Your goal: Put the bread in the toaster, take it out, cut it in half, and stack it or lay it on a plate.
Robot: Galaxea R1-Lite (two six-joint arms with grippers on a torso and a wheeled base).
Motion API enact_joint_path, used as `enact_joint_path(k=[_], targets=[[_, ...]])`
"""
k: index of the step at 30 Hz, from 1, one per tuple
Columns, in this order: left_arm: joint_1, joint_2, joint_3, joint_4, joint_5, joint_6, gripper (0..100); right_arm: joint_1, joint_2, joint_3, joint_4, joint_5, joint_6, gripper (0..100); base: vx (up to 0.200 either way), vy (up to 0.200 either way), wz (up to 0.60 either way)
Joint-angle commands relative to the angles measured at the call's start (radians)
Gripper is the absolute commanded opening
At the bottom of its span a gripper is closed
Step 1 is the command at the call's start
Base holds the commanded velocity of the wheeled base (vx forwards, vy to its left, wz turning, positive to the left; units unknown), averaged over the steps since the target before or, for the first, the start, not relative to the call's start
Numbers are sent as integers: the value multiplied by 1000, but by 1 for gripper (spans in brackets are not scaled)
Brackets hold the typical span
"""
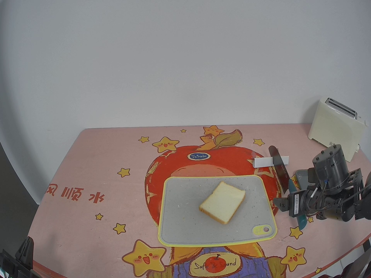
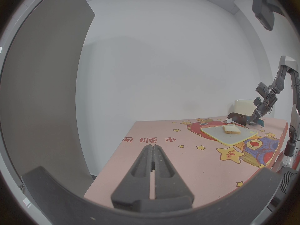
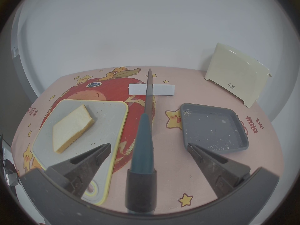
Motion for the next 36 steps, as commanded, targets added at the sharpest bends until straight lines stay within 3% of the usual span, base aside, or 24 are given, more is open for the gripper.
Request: enact_joint_path(k=[1,4,11,15,36], targets=[[0,0,16,0,0,0,0,4,12,-2,0,-4,0,100,0,0,0],[0,0,16,0,0,0,0,13,10,-4,0,-27,0,100,0,0,0],[0,0,16,0,0,0,0,18,13,-7,1,-35,-3,100,0,0,0],[0,0,16,0,0,0,0,19,13,-4,0,-56,-38,100,0,0,0],[0,2,16,0,0,0,0,61,47,-13,-8,-79,-37,100,0,0,0]])
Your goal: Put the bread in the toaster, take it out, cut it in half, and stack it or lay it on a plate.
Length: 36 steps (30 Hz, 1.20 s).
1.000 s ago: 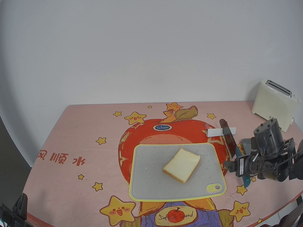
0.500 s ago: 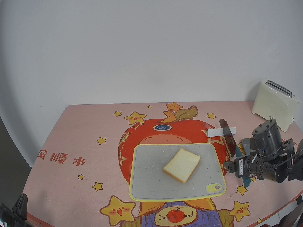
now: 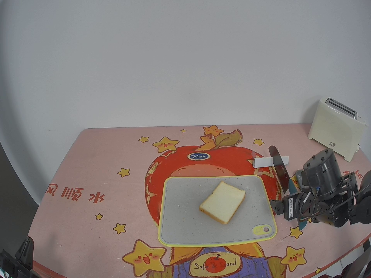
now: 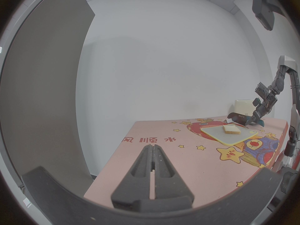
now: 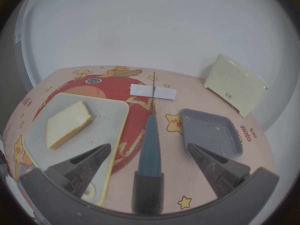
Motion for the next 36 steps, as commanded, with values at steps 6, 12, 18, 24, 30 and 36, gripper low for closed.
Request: enact_joint_path(k=[6,12,18,24,30,36], targets=[[0,2,16,0,0,0,0,2,12,0,0,0,2,100,0,0,0],[0,2,16,0,0,0,0,2,7,0,0,0,4,0,0,0,0],[0,2,16,0,0,0,0,2,4,-5,0,0,4,0,0,0,0],[0,2,16,0,0,0,0,2,-4,-17,0,0,5,0,0,0,0],[0,0,16,0,0,0,0,-9,-39,-32,2,0,4,0,0,0,0],[0,2,16,0,0,0,0,-18,-77,-35,2,3,-3,0,0,0,0]])
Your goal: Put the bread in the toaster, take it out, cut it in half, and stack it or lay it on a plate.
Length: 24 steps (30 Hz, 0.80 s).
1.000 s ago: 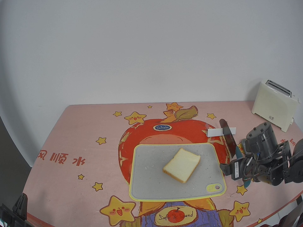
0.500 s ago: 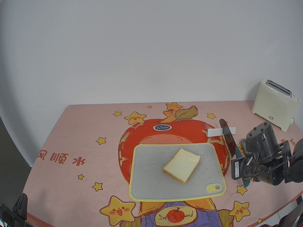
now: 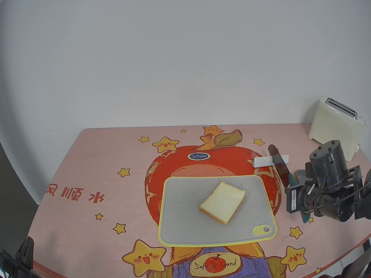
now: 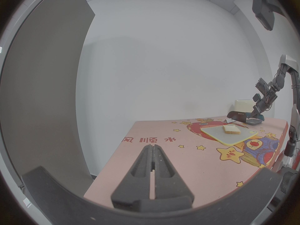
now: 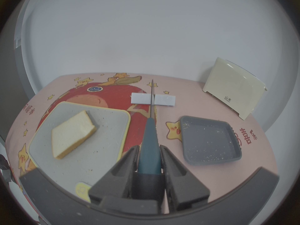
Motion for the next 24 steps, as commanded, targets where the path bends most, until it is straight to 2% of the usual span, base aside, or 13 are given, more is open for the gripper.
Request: enact_joint_path(k=[1,17,21,22,23,24], targets=[[0,2,16,0,0,0,0,-8,-36,-2,-1,-1,-2,0,0,0,0],[0,0,16,0,0,0,0,-8,-114,0,2,14,-2,0,0,0,0],[0,2,16,0,0,0,0,-5,-151,7,3,75,-7,0,0,0,0],[0,2,16,0,0,0,0,-5,-153,9,3,78,-8,0,0,0,0],[0,0,16,0,0,0,0,2,-183,6,3,115,-34,0,0,0,0],[0,0,16,0,0,0,0,4,-199,4,2,132,-57,0,0,0,0]])
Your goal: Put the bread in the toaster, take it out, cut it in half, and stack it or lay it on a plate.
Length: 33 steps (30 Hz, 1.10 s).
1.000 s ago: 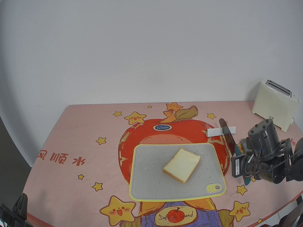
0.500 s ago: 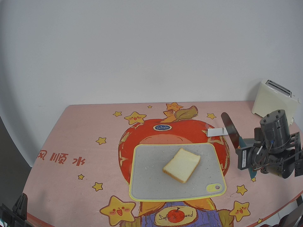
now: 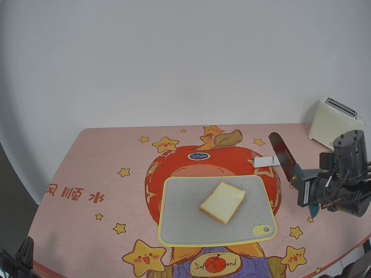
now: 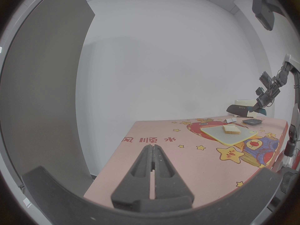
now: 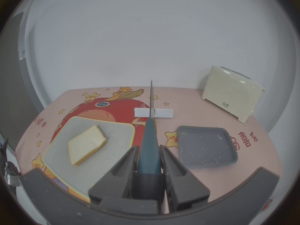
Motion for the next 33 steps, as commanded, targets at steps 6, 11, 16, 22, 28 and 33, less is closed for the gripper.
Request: enact_joint_path(k=[6,11,16,22,28,33], targets=[[0,2,15,1,-6,-2,0,15,-155,21,7,170,-165,0,0,0,0],[0,0,15,1,-6,-2,0,7,-224,47,12,381,-170,0,0,0,0],[0,2,16,0,-5,-2,0,-1,-265,122,20,526,-173,0,0,0,0],[0,2,15,0,-3,-2,0,2,-275,129,6,525,-175,0,0,0,0],[0,2,16,0,-2,-2,0,10,-353,130,21,533,-202,0,0,0,0],[0,2,16,0,-2,0,0,15,-364,133,21,534,-233,0,0,0,0]])
